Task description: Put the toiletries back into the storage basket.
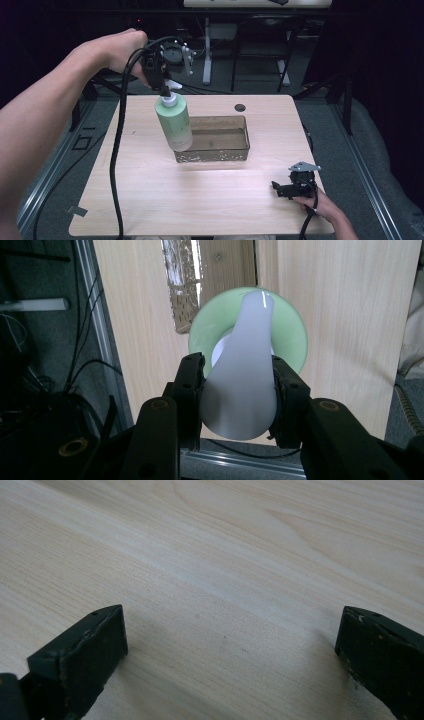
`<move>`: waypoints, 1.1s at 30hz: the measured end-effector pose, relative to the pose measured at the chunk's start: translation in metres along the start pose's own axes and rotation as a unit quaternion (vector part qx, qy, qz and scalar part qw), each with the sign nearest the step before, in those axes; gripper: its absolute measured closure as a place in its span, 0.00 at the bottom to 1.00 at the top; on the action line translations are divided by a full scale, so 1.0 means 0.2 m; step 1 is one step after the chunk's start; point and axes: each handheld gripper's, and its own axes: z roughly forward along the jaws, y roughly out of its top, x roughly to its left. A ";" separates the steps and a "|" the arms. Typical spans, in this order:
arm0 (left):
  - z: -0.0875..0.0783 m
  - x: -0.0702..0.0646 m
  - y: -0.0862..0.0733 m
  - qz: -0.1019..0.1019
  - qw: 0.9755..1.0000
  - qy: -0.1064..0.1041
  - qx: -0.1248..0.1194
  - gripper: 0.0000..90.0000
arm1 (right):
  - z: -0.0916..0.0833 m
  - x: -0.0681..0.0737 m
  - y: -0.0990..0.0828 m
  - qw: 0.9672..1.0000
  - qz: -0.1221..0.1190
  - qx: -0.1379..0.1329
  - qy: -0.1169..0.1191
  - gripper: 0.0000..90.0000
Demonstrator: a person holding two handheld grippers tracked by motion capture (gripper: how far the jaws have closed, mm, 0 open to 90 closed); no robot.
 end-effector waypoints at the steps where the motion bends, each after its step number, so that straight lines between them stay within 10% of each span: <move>1: 0.01 0.01 0.00 -0.002 1.000 0.000 -0.002 0.70 | 0.00 0.00 0.00 1.000 -0.002 0.000 0.001 0.00; 33: 0.12 0.08 0.04 -0.008 0.999 0.020 -0.023 0.70 | 0.00 0.00 0.00 1.000 -0.002 0.001 0.000 0.00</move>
